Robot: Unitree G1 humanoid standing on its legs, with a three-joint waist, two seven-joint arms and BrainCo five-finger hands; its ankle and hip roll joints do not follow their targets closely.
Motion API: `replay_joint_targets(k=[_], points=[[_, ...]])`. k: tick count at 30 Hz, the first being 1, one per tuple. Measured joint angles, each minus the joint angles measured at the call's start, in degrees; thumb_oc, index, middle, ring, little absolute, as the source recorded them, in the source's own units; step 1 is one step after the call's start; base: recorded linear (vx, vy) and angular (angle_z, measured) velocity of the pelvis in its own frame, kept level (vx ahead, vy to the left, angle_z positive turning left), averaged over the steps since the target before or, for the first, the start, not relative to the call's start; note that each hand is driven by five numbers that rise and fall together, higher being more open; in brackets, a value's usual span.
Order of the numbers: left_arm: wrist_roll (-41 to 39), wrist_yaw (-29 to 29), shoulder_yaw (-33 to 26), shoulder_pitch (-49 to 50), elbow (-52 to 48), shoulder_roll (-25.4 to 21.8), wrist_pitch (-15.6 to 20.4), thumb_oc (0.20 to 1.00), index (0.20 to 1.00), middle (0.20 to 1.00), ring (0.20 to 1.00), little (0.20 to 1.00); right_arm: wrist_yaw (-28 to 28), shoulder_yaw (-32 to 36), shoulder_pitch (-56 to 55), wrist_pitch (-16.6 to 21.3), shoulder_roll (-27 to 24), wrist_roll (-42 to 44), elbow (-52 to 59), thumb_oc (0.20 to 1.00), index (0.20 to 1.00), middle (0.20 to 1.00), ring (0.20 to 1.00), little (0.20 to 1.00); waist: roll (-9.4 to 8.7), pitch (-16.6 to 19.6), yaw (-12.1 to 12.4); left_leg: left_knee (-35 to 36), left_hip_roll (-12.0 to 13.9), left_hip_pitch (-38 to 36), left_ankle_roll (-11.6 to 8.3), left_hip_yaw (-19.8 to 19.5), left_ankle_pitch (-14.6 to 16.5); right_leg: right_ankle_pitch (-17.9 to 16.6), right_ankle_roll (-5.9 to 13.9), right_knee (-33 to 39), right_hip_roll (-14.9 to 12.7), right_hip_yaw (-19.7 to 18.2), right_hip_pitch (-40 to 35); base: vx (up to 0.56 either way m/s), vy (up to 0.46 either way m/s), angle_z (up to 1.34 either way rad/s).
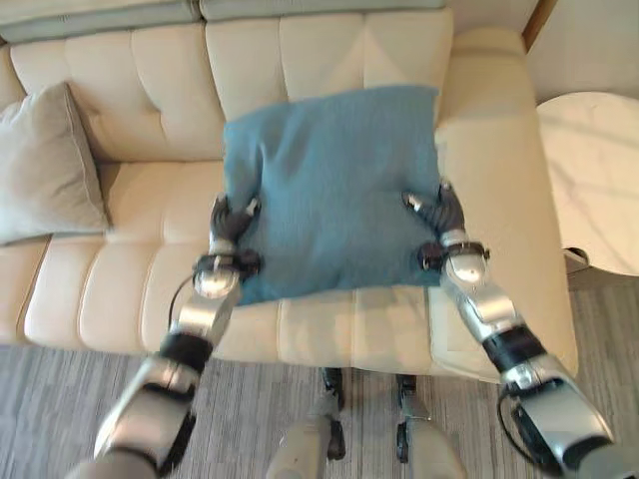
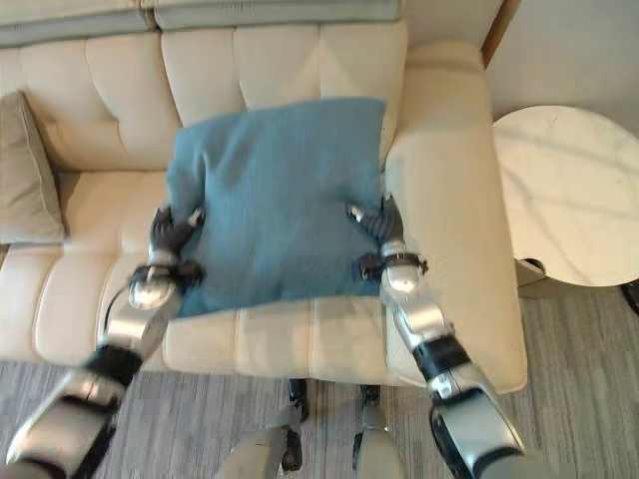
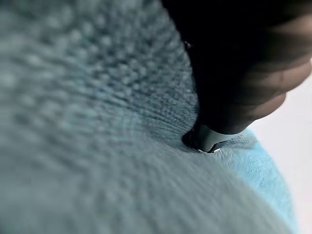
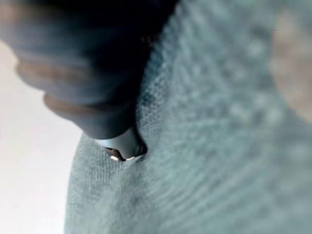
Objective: Pick up all the scattered cushions and arrange them neatly on the sofa.
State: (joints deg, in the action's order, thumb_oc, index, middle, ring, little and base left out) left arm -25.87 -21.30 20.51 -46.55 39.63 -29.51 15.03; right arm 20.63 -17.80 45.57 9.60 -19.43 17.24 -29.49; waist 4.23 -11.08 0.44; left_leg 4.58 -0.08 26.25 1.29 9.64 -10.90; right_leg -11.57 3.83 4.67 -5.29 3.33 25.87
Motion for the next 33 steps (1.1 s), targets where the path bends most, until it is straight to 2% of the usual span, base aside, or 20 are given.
replay_joint_targets(k=[2,4,7,9,10,11,15,16,17,18,19,20,22,23,24,25,26,30,32,33], points=[[0.0,-0.9,1.5,-5.8,2.9,-0.6,0.0,0.2,0.2,0.2,0.2,0.2,2.1,-0.2,4.4,0.1,-0.3,-0.6,-2.1,0.2,0.2,0.2,0.2,0.2,-0.07,-0.3,-0.2,0.0,0.0,2.1,0.0,-0.3,-0.2,-0.2,0.03,0.0,0.0,0.1,1.9,0.01,-0.032,0.08],[0.0,-1.3,5.8,-14.9,10.9,-0.7,0.7,0.2,0.2,0.2,0.2,0.2,4.9,-2.2,10.7,0.2,-2.0,-1.2,-6.9,0.2,0.2,0.2,0.2,0.2,-0.06,-0.4,-0.3,0.0,0.0,4.6,-0.26,-1.4,-0.7,-0.3,0.01,0.0,0.0,1.2,4.0,0.01,-0.036,0.17],[0.0,-2.6,7.4,-26.1,17.3,-0.5,0.8,0.2,0.2,0.2,0.2,0.2,9.1,-4.6,21.2,0.3,-4.1,-1.8,-13.0,0.2,0.2,0.2,0.2,0.2,-0.09,-0.4,-1.0,0.0,0.1,9.7,-0.47,-3.4,-1.7,-0.4,-0.12,0.0,0.2,2.4,8.3,0.02,-0.064,0.18],[0.0,-3.9,7.3,-28.7,17.3,-0.7,0.8,1.0,1.0,1.0,1.0,1.0,10.6,-4.8,24.1,0.3,-5.2,-2.7,-12.9,0.2,0.2,0.2,0.2,0.2,-0.03,-0.5,-1.0,0.0,0.2,11.5,-0.47,-3.9,-1.8,-0.5,-0.26,0.0,0.3,2.8,10.1,0.03,-0.065,0.07],[0.1,-5.0,7.4,-29.3,17.5,-0.8,0.8,1.0,1.0,1.0,1.0,1.0,12.5,-5.2,25.5,0.3,-5.4,-3.3,-13.8,0.903,0.903,0.903,0.903,0.903,-0.06,-0.5,-0.8,0.0,0.4,11.9,-0.47,-4.6,-1.8,-0.5,-0.26,0.0,0.5,2.9,10.5,0.03,-0.046,0.06],[0.1,-5.4,7.5,-29.3,17.6,-0.8,0.8,1.0,1.0,1.0,1.0,1.0,13.4,-6.2,26.2,0.3,-5.7,-3.7,-14.4,1.0,1.0,1.0,1.0,1.0,-0.07,-0.5,-0.7,0.0,0.5,12.0,-0.47,-4.8,-1.8,-0.5,-0.26,0.0,0.6,2.9,10.5,0.03,-0.026,0.04],[0.3,-5.5,6.9,-28.9,17.4,-3.0,0.8,1.0,1.0,1.0,1.0,1.0,14.8,-9.1,28.6,0.3,-9.0,-4.9,-15.5,1.0,1.0,1.0,1.0,1.0,-0.25,-0.6,0.0,-0.5,0.8,13.1,-0.47,-6.7,-1.8,-0.5,-0.26,-0.1,0.9,2.9,11.0,0.03,-0.022,0.09],[0.4,-5.1,6.0,-28.3,17.1,-4.3,0.9,1.0,1.0,1.0,1.0,1.0,14.7,-9.4,28.7,0.3,-10.2,-4.9,-15.1,1.0,1.0,1.0,1.0,1.0,-0.4,-0.7,-0.3,-3.3,0.5,15.3,-0.7,-7.5,-1.6,-0.6,-0.32,-0.6,0.4,2.8,11.7,0.04,-0.019,0.35],[0.4,-4.0,5.9,-27.9,16.4,-5.2,1.0,1.0,1.0,1.0,1.0,1.0,13.9,-9.0,28.6,0.2,-11.4,-5.0,-15.2,1.0,1.0,1.0,1.0,1.0,-1.89,-1.4,-0.9,-11.0,-0.7,19.9,-1.77,-7.6,-0.4,-0.8,-0.43,-0.9,-1.1,2.2,12.1,0.05,-0.019,0.39],[0.4,-3.4,5.9,-27.4,16.4,-5.6,1.0,1.0,1.0,1.0,1.0,1.0,13.4,-8.9,28.4,-0.1,-11.4,-4.9,-15.4,1.0,1.0,1.0,1.0,1.0,-3.0,-1.7,-1.0,-12.7,-1.3,22.0,-1.87,-7.7,0.5,-0.8,-0.43,-0.9,-1.6,1.2,12.1,0.03,-0.003,0.16],[0.3,-2.6,5.9,-25.6,15.7,-6.6,1.1,1.0,1.0,1.0,1.0,1.0,12.6,-8.5,28.0,-0.2,-10.7,-4.9,-15.1,1.0,1.0,1.0,1.0,1.0,-3.5,-1.5,-0.9,-2.7,-0.7,18.9,-1.48,-8.6,-2.6,-0.5,-0.14,-1.1,-1.0,0.8,12.4,0.02,0.003,-0.46],[0.1,-1.3,5.9,-24.8,15.6,-7.4,1.0,1.0,1.0,1.0,1.0,1.0,11.1,-8.5,26.8,-0.2,-10.1,-5.0,-14.5,1.0,1.0,1.0,1.0,1.0,-3.23,-1.6,0.1,0.3,1.8,16.8,-1.34,-9.4,-7.9,1.1,1.55,-2.7,0.7,0.1,12.5,0.0,0.003,-0.5],[0.1,0.3,6.0,-23.9,14.9,-7.6,1.0,1.0,1.0,1.0,1.0,1.0,9.7,-8.2,24.8,-0.1,-9.8,-5.2,-14.1,1.0,1.0,1.0,1.0,1.0,-2.83,-1.8,-0.4,0.2,1.9,16.3,-1.27,-10.0,-8.0,4.9,4.18,-11.0,0.3,-0.5,17.6,-0.01,0.007,-0.24],[0.1,1.3,5.9,-22.7,14.5,-7.1,1.0,1.0,1.0,1.0,1.0,1.0,8.7,-7.7,23.2,-0.1,-9.8,-5.2,-13.8,1.0,1.0,1.0,1.0,1.0,-2.83,-1.8,-0.6,0.2,1.3,15.6,-1.27,-10.3,-8.0,7.0,5.15,-11.1,-0.4,-0.1,18.2,-0.03,0.016,0.22],[0.1,2.4,5.9,-19.7,14.0,-6.1,0.9,1.0,1.0,1.0,1.0,1.0,7.6,-5.9,20.0,0.0,-9.8,-5.2,-13.0,1.0,1.0,1.0,1.0,1.0,-2.93,-1.8,-1.7,0.2,-1.1,14.0,-1.32,-9.9,-7.9,2.7,4.44,-3.8,-2.6,-0.5,15.9,-0.05,0.009,0.49],[0.1,3.1,5.7,-18.1,13.9,-5.9,0.8,1.0,1.0,1.0,1.0,1.0,7.1,-5.6,18.5,0.0,-9.9,-4.8,-12.8,1.0,1.0,1.0,1.0,1.0,-3.1,-1.7,-2.4,0.2,-2.5,13.2,-1.45,-9.4,-7.8,-2.1,5.12,-1.2,-3.7,-0.5,13.3,-0.05,0.002,0.54],[0.2,4.0,3.3,-14.6,12.1,-5.9,0.9,1.0,1.0,1.0,1.0,1.0,5.3,-3.9,16.0,0.1,-9.9,-4.7,-11.2,1.0,1.0,1.0,1.0,1.0,-3.3,-1.7,-2.3,0.2,-3.0,12.0,-1.99,-8.6,-7.4,-2.7,4.05,0.0,-4.0,-0.1,11.7,-0.05,-0.016,0.21],[0.1,5.2,-0.4,-7.1,12.1,-6.2,0.6,1.0,1.0,1.0,1.0,1.0,2.3,-3.6,9.5,0.1,-10.5,-3.5,-8.1,1.0,1.0,1.0,1.0,1.0,-3.35,-1.7,-1.6,0.3,-1.6,8.0,-2.47,-8.0,-7.0,-2.7,4.08,0.0,-2.7,0.1,7.8,-0.06,-0.019,-0.06],[0.0,5.7,-1.7,-4.6,10.9,-6.7,0.5,1.0,1.0,1.0,1.0,1.0,1.1,-2.6,8.0,0.2,-10.5,-3.2,-6.7,1.0,1.0,1.0,1.0,1.0,-3.52,-1.6,-1.5,0.3,-0.7,6.4,-3.83,-7.4,-5.9,-2.6,4.1,0.0,-1.8,0.1,6.4,-0.06,-0.024,-0.15],[0.0,6.2,-3.1,-1.2,6.5,-8.0,0.7,1.0,1.0,1.0,1.0,1.0,-0.1,-1.0,6.0,0.5,-11.4,-2.4,-4.0,1.0,1.0,1.0,1.0,1.0,-3.58,-1.6,-1.6,0.3,0.2,5.3,-4.39,-7.4,-4.8,-2.6,4.09,0.0,-1.0,0.0,5.6,-0.03,-0.046,-0.18]])
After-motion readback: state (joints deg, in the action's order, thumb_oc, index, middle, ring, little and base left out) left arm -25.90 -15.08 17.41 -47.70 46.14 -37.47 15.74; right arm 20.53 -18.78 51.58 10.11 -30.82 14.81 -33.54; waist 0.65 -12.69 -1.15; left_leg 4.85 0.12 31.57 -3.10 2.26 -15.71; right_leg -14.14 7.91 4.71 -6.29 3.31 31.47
